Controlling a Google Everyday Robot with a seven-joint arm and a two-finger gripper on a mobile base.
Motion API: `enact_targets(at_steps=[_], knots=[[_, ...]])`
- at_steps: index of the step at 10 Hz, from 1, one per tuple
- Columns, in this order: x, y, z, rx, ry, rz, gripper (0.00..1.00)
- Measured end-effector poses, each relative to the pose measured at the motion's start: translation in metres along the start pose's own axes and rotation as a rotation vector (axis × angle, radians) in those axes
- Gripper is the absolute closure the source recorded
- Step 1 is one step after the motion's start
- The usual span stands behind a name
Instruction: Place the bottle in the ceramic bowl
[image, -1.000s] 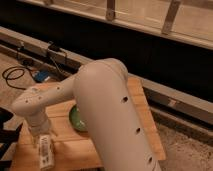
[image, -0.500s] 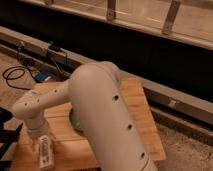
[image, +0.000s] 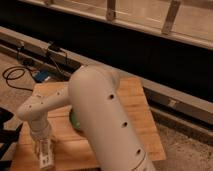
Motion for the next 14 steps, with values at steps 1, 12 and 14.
enact_targets(at_steps=[1,12,14], knots=[[0.000,-0.002,0.002,-0.003,-0.003,-0.001,0.57],[0.013,0.012,-0.086,0.102,-0.157,-0.032,1.00],[0.009,-0.012,-0.122,0.151,-0.204,-0.005,1.00]])
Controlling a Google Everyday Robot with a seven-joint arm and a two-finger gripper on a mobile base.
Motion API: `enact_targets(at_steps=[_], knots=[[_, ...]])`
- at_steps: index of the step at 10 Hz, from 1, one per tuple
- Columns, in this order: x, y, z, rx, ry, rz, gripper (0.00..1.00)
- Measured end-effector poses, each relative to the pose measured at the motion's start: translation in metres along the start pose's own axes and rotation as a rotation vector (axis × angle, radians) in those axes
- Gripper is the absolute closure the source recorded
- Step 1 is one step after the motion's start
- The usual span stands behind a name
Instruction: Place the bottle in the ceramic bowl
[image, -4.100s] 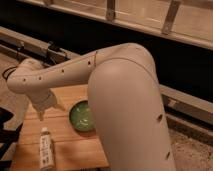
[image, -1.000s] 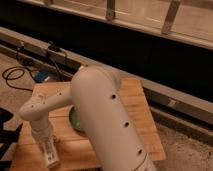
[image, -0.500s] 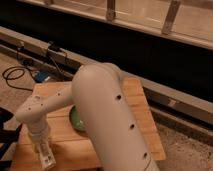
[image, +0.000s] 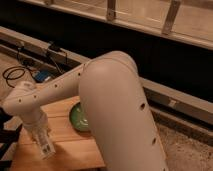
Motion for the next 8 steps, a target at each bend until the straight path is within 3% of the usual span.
enact_targets(at_steps=[3,4,6,8], knots=[[-0.010,-0.056,-0.023,0.035,-0.045,0.042,1.00],[-0.009,-0.080,-0.028,0.029,-0.062,0.059,1.00],[-0.006,-0.126,-0.036,-0.017,-0.095,0.083,1.00],[-0.006,-0.155,-0.038,-0.052,-0.104,0.098,1.00]])
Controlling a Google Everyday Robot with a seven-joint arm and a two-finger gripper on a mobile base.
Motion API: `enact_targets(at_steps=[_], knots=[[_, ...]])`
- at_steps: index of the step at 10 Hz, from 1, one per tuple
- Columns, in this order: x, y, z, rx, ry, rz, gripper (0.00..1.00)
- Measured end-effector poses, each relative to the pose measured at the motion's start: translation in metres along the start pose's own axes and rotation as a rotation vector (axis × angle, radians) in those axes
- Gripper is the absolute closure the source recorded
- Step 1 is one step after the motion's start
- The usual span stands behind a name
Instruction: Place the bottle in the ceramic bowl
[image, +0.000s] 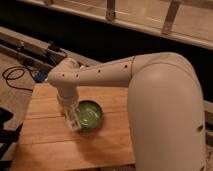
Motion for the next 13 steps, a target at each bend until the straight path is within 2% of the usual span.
enact_targets(at_steps=[1,2,3,5,7,10,13], knots=[[-0.001,-0.021,0.001,-0.029,-0.005,0.019,1.00],[-0.002,-0.031,0.004,-0.040,-0.005,0.026,1.00],[-0.004,-0.034,0.007,-0.052,-0.002,0.025,1.00],[-0.013,-0.037,0.029,-0.084,0.015,0.011,1.00],[-0.024,-0.030,0.040,-0.103,0.017,-0.014,1.00],[-0.024,-0.032,0.040,-0.103,0.016,-0.011,0.92],[-0.024,-0.030,0.040,-0.103,0.017,-0.014,0.67]])
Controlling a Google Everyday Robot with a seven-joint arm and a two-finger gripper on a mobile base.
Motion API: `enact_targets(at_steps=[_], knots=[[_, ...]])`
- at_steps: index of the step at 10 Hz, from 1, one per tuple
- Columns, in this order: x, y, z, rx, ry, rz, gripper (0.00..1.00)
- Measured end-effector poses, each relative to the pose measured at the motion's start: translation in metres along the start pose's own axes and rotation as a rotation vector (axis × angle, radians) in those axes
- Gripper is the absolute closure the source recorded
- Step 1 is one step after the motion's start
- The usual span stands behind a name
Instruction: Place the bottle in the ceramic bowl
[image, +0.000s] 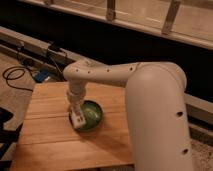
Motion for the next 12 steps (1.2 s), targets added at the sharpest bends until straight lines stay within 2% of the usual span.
enact_targets(at_steps=[3,5,12], knots=[[0.0007,-0.0017,-0.0003,0.000,0.000,0.003,0.34],[0.0004,-0.0008,0.0001,0.000,0.000,0.001,0.20],[0.0003,-0.0006,0.0000,0.000,0.000,0.001,0.20]])
